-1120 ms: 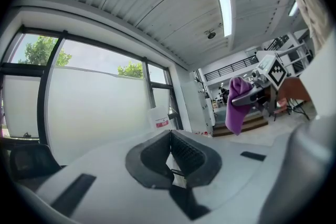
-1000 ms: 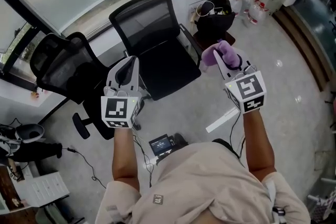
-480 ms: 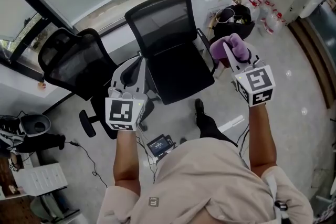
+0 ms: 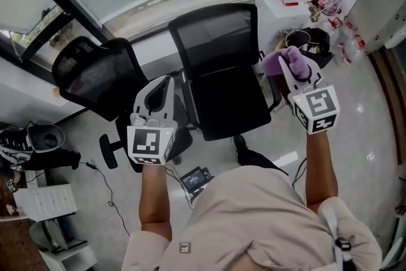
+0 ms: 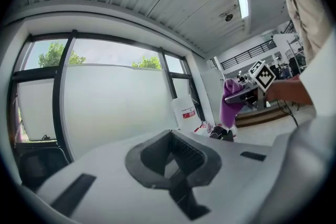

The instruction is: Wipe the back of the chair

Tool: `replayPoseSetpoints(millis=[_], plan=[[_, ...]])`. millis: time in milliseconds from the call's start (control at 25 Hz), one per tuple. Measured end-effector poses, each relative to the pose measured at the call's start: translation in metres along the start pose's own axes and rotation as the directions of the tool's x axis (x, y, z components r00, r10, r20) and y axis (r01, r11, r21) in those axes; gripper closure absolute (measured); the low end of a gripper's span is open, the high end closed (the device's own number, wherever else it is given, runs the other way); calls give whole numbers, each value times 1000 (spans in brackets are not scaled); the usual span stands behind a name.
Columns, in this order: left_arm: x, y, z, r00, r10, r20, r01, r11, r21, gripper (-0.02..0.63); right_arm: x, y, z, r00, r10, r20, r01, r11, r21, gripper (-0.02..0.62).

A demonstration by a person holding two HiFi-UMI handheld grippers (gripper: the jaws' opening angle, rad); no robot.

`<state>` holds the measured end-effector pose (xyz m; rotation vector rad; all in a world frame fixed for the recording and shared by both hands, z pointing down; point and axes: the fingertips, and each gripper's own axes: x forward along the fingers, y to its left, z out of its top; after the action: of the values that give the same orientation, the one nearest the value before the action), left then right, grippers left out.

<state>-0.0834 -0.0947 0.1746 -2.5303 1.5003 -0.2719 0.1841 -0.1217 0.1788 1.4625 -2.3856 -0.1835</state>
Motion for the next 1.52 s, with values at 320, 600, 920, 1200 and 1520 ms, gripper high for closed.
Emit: replayPoseSetpoints(millis=[320,600,920,1200,1520], plan=[[60,33,-16,999,40,-32,-40,999,-5,600,82,-29,-6,998,60,-14,-60,998,2,577],[102,62,-30,995,71,-72,-72,997,-11,600,143,-45,-11,995,102,-22,-102,995,6,577],[145,102,-63,986,121,-111,-120,993,15,600,238,-44,-25,984,176,-32,-176,984,11,576],[175,130,-125,973,161,-167,-163,987,1,600,338,-3,-55,962,269,-39,-268,963,30,575],[191,146,-216,950,205,-237,-219,975,-37,600,448,76,-115,922,380,-66,-379,925,36,577]])
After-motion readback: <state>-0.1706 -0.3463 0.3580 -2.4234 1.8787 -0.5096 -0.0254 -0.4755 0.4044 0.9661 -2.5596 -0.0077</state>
